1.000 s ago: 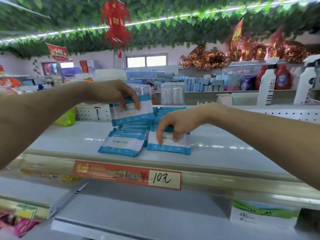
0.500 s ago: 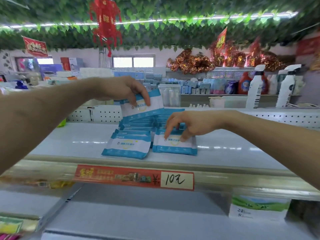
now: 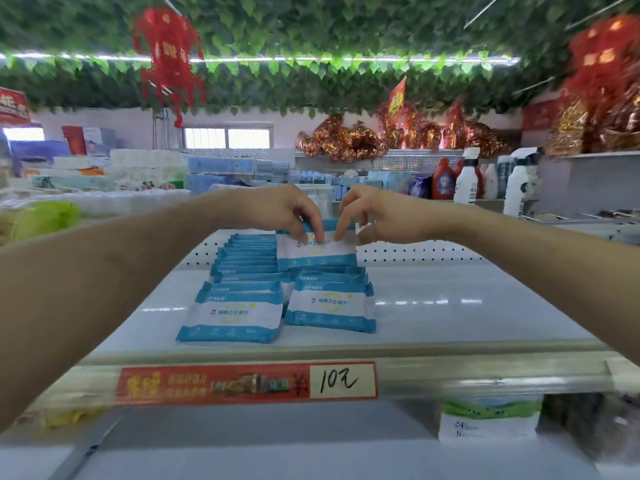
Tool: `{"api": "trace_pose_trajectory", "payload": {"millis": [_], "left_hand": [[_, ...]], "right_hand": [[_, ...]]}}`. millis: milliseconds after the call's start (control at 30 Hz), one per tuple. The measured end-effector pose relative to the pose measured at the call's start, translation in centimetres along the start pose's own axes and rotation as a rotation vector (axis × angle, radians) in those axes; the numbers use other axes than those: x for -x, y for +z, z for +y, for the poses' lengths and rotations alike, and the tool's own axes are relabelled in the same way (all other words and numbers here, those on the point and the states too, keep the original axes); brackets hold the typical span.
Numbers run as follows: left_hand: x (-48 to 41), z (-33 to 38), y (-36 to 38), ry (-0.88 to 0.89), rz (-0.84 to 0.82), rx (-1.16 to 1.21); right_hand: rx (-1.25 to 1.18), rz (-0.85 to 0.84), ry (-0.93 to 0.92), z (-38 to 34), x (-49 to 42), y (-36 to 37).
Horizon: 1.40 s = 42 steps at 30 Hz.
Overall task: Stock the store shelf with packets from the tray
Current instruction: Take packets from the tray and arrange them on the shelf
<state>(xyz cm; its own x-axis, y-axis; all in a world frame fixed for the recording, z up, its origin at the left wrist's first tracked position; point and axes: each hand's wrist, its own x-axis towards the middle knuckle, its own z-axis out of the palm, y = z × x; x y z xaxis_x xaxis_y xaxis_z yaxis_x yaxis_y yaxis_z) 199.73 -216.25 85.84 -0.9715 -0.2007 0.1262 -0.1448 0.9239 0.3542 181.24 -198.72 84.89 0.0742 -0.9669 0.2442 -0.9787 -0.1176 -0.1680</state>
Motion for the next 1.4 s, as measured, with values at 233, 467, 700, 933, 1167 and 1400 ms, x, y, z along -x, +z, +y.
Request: {"api": "trace_pose_trajectory", "payload": {"millis": [233,467,700,933,1167,1400], "left_hand": [[-2.1,1.6,1.5,0.097,0.008,-0.015],[-2.0,0.9,1.5,0.112,0.006,0.086],[-3.2,1.2,1.9,0.069,-0.004,0.106],[-5.8,3.4,1.4,0.095,0.060,-0.009],[-8.3,4.0,1.6,0.083,0.100,0.009],[-7.0,0.8,1.0,-0.035,0.097,-0.003]], "right_hand": [[0.030,0.020,0.002,0.9,0.3,-0.4],[0.011,0.098,0.054,3.1,1.5,-1.7],[-0.061,0.036,0.042,4.8,1.4,-2.0],[-0.086,-0.057,-0.045,6.2,0.3,-1.9],[-0.024,-0.123,-0.058,9.2,-1.4,-2.8],[0.079,-0.185,0.061,16.2,-3.9,-3.1]]}}
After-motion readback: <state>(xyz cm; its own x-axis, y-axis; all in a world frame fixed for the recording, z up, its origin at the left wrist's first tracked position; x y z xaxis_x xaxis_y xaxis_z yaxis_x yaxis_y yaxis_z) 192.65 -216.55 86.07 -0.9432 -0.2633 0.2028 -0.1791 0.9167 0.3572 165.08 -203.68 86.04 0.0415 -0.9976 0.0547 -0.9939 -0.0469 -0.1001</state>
